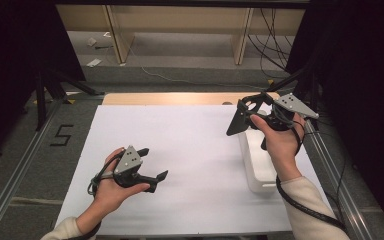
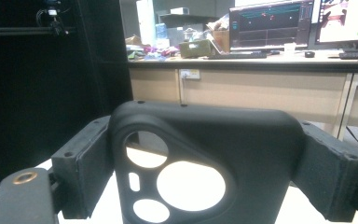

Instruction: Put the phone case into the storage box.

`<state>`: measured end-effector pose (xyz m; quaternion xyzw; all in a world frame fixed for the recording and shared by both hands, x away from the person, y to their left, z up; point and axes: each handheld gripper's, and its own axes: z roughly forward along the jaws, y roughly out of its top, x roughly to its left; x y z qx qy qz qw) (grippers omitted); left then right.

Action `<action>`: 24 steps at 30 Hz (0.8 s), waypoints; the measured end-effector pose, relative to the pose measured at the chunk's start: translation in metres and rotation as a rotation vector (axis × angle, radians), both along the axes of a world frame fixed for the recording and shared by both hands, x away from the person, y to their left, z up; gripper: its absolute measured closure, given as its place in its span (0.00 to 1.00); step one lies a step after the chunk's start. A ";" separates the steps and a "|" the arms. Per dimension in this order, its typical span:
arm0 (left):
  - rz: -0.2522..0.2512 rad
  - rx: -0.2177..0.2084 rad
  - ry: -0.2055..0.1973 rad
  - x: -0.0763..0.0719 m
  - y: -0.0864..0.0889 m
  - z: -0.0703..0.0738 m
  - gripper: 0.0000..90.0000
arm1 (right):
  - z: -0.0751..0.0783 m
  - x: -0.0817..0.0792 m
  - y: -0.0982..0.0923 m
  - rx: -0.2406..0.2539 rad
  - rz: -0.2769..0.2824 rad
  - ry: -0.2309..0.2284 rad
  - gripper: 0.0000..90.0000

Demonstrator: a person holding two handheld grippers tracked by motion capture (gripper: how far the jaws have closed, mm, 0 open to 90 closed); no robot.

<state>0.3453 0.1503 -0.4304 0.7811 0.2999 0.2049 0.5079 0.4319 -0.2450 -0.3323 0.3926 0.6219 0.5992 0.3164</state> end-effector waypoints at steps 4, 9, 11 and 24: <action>0.002 0.000 -0.003 0.000 0.000 0.000 0.06 | 0.000 0.001 -0.002 0.001 -0.005 0.000 0.17; 0.002 -0.006 -0.002 -0.001 0.000 0.001 0.06 | 0.001 0.001 -0.006 0.005 -0.018 0.000 0.17; 0.001 -0.006 -0.002 -0.001 -0.001 0.001 0.06 | 0.001 0.001 -0.007 0.005 -0.022 -0.003 0.17; 0.001 -0.010 0.000 0.000 -0.001 0.000 0.06 | 0.003 0.003 -0.017 -0.013 -0.055 -0.009 0.17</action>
